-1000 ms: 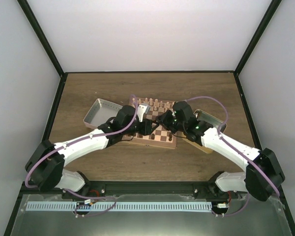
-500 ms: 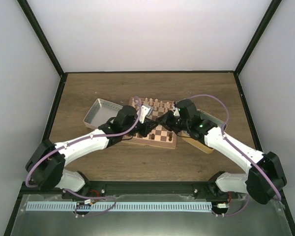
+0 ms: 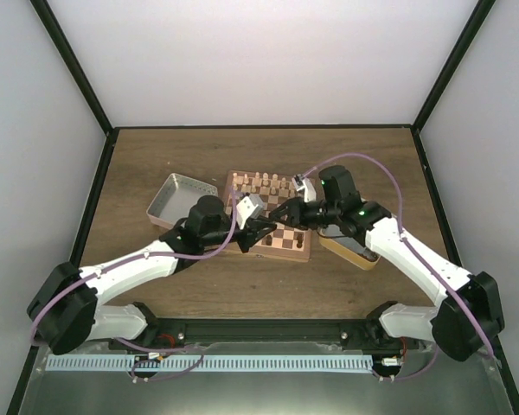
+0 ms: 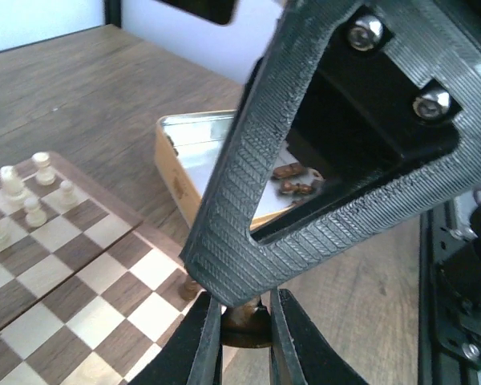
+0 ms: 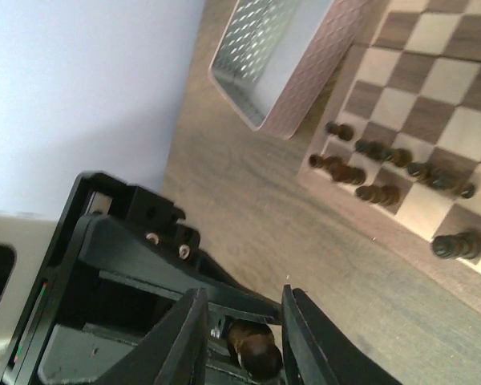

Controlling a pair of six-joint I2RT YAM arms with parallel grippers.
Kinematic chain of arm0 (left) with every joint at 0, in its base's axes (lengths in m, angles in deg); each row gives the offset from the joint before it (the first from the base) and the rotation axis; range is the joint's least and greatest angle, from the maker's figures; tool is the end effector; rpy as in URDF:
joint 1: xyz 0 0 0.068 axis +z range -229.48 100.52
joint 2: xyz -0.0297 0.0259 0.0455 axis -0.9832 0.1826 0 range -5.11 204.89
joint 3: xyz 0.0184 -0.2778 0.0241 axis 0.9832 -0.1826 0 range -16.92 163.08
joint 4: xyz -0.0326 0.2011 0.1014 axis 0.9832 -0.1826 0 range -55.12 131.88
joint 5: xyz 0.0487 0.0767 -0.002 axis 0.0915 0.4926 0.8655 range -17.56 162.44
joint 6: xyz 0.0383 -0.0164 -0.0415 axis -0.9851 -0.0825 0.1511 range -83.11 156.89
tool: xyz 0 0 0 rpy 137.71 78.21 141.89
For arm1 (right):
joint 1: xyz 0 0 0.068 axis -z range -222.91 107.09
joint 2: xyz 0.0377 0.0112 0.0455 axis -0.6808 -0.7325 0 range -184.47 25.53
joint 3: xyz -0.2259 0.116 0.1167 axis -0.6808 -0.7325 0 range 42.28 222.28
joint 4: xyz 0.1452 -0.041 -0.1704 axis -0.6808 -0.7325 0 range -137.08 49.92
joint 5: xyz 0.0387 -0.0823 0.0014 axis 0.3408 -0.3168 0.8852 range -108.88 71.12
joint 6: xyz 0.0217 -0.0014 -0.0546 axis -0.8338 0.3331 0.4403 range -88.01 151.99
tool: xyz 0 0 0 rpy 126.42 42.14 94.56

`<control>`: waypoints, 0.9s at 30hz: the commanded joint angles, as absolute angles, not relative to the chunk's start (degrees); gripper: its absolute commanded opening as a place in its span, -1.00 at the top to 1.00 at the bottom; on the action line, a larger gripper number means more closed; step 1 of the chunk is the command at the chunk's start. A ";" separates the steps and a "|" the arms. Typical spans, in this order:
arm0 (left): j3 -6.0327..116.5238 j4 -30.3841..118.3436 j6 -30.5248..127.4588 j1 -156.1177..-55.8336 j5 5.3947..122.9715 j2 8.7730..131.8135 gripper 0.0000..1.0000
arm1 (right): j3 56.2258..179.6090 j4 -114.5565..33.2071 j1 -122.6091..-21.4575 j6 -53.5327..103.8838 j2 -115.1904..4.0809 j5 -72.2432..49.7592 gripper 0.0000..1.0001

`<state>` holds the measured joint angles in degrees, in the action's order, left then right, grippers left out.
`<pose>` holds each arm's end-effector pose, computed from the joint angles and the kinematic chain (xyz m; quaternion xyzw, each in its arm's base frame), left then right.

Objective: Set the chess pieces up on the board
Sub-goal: Place the chess piece on the chessboard.

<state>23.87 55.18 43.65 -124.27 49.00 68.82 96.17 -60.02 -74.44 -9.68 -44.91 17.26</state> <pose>0.1717 -0.1943 0.2717 0.3715 0.7195 -0.3944 0.4344 0.1858 0.1434 0.3023 -0.0641 0.8579 0.4776 0.1784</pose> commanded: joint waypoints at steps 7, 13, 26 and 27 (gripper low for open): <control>20.68 61.14 37.65 -124.65 42.03 65.36 0.92 | 98.63 -63.36 -74.02 1.08 -41.01 30.43 0.61; 20.51 61.13 38.25 -124.65 43.36 65.02 0.92 | 97.88 -64.34 -74.02 3.13 -39.51 30.64 0.61; 22.98 53.26 46.36 -124.59 57.70 64.90 -0.15 | 98.43 -67.93 -74.10 5.15 -40.89 4.87 0.99; 24.38 50.13 48.40 -124.52 61.13 64.42 -0.17 | 98.40 -68.54 -74.41 5.39 -41.49 0.13 0.99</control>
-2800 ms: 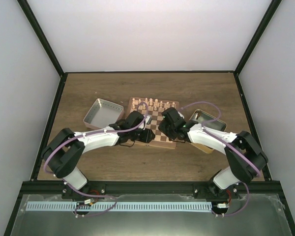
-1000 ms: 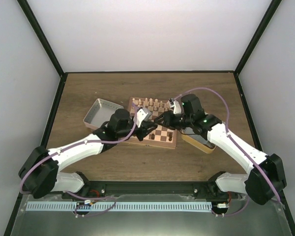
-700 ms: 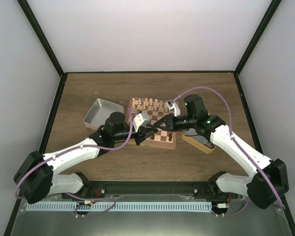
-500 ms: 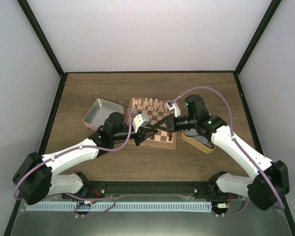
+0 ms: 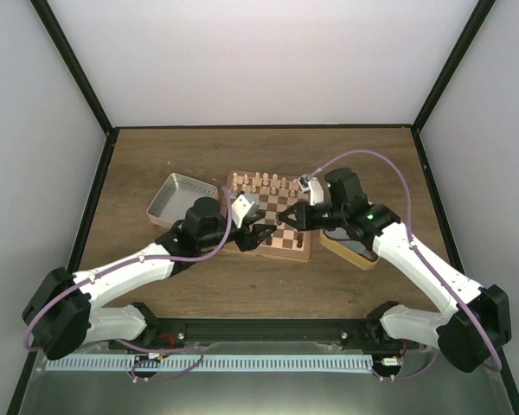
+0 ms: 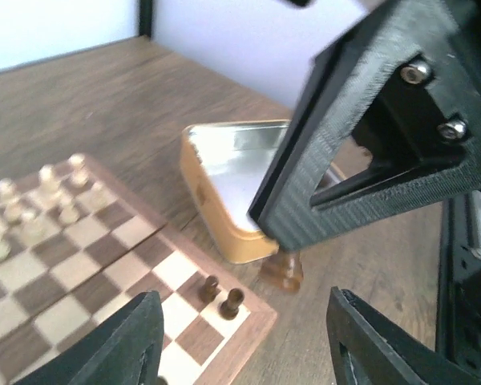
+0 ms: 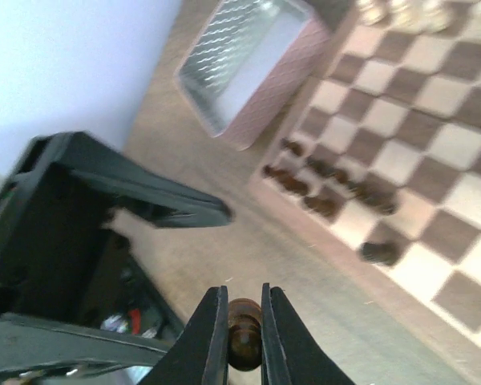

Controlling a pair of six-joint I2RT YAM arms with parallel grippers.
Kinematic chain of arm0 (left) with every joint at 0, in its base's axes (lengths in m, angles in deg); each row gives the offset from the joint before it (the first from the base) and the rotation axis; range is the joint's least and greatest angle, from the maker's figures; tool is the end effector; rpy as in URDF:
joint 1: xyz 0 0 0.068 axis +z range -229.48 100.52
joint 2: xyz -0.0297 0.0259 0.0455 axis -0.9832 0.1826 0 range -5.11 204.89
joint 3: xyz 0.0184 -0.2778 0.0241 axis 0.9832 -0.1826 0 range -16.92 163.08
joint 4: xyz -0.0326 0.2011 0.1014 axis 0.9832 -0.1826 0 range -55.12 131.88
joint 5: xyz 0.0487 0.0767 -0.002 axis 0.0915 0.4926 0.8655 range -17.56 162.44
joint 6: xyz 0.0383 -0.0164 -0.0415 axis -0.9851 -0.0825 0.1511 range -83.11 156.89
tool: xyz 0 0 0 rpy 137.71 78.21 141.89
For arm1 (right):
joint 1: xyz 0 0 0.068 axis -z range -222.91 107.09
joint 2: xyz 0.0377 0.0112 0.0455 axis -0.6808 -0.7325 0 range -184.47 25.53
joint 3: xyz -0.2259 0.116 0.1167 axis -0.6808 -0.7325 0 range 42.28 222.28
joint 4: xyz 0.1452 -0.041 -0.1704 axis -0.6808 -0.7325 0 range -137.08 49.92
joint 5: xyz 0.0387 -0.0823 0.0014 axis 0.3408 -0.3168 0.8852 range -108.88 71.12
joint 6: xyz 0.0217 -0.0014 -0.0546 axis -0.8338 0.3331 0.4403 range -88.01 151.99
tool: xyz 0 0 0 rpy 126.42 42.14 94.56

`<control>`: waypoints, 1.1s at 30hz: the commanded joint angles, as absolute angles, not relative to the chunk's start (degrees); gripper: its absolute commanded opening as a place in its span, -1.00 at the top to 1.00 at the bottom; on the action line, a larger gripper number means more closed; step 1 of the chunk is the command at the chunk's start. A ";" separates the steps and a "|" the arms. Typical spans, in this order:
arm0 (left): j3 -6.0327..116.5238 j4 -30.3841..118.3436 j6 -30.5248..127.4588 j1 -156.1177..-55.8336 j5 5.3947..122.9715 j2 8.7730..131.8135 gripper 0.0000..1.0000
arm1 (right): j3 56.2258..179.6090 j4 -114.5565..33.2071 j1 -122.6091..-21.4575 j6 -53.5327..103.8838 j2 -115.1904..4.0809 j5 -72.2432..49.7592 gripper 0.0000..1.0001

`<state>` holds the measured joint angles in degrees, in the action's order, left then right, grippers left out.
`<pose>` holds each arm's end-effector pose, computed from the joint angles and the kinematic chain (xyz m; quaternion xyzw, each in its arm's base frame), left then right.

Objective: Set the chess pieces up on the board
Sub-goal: Place the chess piece on the chessboard.

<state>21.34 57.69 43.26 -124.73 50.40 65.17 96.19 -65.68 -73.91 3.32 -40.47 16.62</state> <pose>0.1620 -0.1861 0.2771 0.3695 0.7020 -0.3942 0.4639 0.1692 0.1305 0.3094 -0.1518 0.8519 0.4463 0.2280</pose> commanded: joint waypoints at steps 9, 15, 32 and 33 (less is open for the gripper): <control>32.22 30.25 57.76 -124.39 82.95 58.38 -0.27 | 98.44 -69.25 -81.02 5.99 -52.88 -24.83 0.99; 30.45 29.58 56.80 -124.44 85.02 53.07 -0.29 | 98.64 -67.82 -84.54 6.34 -59.79 -29.07 0.98; 28.33 31.39 56.29 -124.44 85.08 49.87 -0.35 | 97.46 -62.65 -85.49 5.18 -66.77 -28.64 0.92; 28.30 31.41 56.31 -124.45 85.22 49.90 -0.34 | 97.25 -62.70 -85.51 5.13 -66.65 -28.57 0.91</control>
<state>28.81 30.61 56.29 -124.56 85.26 49.85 96.26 -63.65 -84.80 5.58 -66.13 -27.70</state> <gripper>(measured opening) 0.673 0.085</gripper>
